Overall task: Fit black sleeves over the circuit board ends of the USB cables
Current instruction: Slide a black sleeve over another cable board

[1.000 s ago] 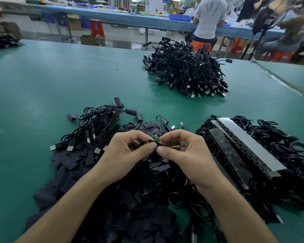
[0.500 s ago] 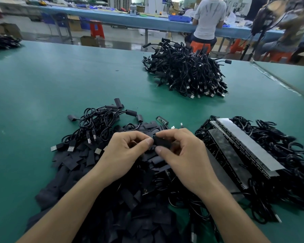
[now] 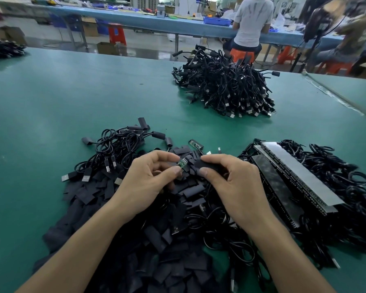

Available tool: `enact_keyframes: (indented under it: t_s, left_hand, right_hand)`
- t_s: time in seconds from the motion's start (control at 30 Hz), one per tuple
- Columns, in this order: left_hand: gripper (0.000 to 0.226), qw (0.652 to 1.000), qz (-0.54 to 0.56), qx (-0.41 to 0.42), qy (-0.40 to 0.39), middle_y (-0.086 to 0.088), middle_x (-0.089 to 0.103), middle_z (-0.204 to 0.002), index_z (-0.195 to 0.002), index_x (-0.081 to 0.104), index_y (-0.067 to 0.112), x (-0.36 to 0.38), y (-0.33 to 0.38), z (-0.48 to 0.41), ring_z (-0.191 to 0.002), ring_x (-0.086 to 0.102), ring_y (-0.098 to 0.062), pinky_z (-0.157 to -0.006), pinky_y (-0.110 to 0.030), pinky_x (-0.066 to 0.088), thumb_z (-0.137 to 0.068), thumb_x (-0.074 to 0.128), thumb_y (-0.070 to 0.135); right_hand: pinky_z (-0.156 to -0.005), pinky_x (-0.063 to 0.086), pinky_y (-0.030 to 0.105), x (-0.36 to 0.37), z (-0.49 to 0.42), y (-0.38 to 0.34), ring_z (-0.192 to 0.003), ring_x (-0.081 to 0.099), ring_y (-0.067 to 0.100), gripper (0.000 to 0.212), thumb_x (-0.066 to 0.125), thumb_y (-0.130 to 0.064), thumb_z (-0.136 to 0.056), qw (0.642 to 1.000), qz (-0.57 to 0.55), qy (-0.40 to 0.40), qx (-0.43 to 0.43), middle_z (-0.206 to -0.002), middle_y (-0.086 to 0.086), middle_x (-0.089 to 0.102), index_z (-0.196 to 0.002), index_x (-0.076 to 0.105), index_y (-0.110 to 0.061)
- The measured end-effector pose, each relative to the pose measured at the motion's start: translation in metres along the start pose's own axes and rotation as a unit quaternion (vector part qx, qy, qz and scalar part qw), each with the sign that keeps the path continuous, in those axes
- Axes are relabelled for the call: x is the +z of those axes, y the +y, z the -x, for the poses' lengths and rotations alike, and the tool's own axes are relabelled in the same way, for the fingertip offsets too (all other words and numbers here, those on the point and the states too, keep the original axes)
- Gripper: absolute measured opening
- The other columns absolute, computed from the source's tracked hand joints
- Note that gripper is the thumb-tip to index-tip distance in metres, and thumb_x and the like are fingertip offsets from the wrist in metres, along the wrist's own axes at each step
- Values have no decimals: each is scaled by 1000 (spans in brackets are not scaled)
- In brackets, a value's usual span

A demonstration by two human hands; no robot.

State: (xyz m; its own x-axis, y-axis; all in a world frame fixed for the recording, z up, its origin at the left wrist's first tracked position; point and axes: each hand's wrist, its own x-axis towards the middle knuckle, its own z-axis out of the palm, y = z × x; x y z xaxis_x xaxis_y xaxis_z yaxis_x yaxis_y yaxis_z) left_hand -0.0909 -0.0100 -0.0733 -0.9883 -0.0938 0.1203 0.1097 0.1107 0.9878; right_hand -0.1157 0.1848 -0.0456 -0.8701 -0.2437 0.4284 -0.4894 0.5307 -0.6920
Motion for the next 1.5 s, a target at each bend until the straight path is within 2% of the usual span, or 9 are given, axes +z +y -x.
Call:
enact_keyframes:
  t_s: [0.1,0.27,0.5,0.77,0.9,1.07,1.17,1.33,1.5]
  left_hand:
    - [18,1000,6,2,-3,-3,76,-81,-92,75,27,0,0,0,-60,63,-8,-51,-15,46,-90,70,10]
    - [26,1000,6,18,-2,2,73,-74,-92,78,31,-1,3,-1,-61,61,-5,-53,-14,45,-92,66,7]
    - [24,1000,4,19,-20,2,68,-71,-92,79,28,0,4,0,-63,57,-7,-54,-14,43,-92,66,8]
    - [22,999,-8,14,-31,4,60,-64,-91,78,28,-1,5,0,-60,49,-9,-52,-16,39,-94,65,11]
    - [20,999,-20,10,-32,-5,55,-65,-90,78,30,-1,6,1,-62,44,-20,-55,-28,36,-93,65,14]
    - [18,999,-19,16,-35,8,61,-63,-88,79,24,-1,6,1,-58,50,-4,-54,-13,40,-92,67,11]
    - [16,999,-12,16,-51,11,64,-63,-88,78,23,-1,6,1,-56,50,0,-55,-10,40,-91,68,11]
    - [12,998,-18,16,-63,8,70,-71,-91,78,23,-2,5,1,-63,57,0,-62,-10,43,-90,70,16]
    - [16,997,29,-7,-74,-2,73,-73,-93,72,31,-2,6,3,-66,64,-10,-65,-16,50,-79,77,25]
  right_hand:
    - [-78,43,2,-3,-2,4,-89,63,-11,23,77,-15,-84,999,-28,-5,15,-89,-23,69,-106,76,-22]
    - [-76,44,2,-4,-2,10,-86,64,-13,21,77,-14,-84,997,-67,-17,18,-86,-31,68,-101,77,-25]
    - [-78,47,7,-1,-3,14,-86,67,-7,21,78,-15,-83,992,-100,-71,20,-91,-25,73,-101,77,-27]
    - [-79,47,7,-1,-3,17,-88,67,-8,23,78,-16,-83,992,-94,-76,16,-91,-23,74,-105,77,-25]
    - [-78,47,8,-3,-3,17,-89,67,-7,25,77,-16,-84,990,-102,-101,20,-92,-20,74,-107,76,-26]
    - [-76,46,6,-2,-2,15,-86,68,-7,22,77,-16,-84,990,-97,-98,16,-89,-21,74,-104,77,-25]
    - [-75,45,5,-2,-2,14,-84,67,-8,20,78,-15,-83,994,-75,-85,9,-87,-21,74,-101,78,-23]
    - [-79,45,5,-3,-1,10,-89,65,-9,23,78,-16,-83,993,-53,-101,6,-93,-19,73,-106,77,-22]
    - [-86,52,19,-2,0,6,-93,67,-2,23,77,-17,-85,987,-72,-141,6,-96,-14,74,-107,77,-23]
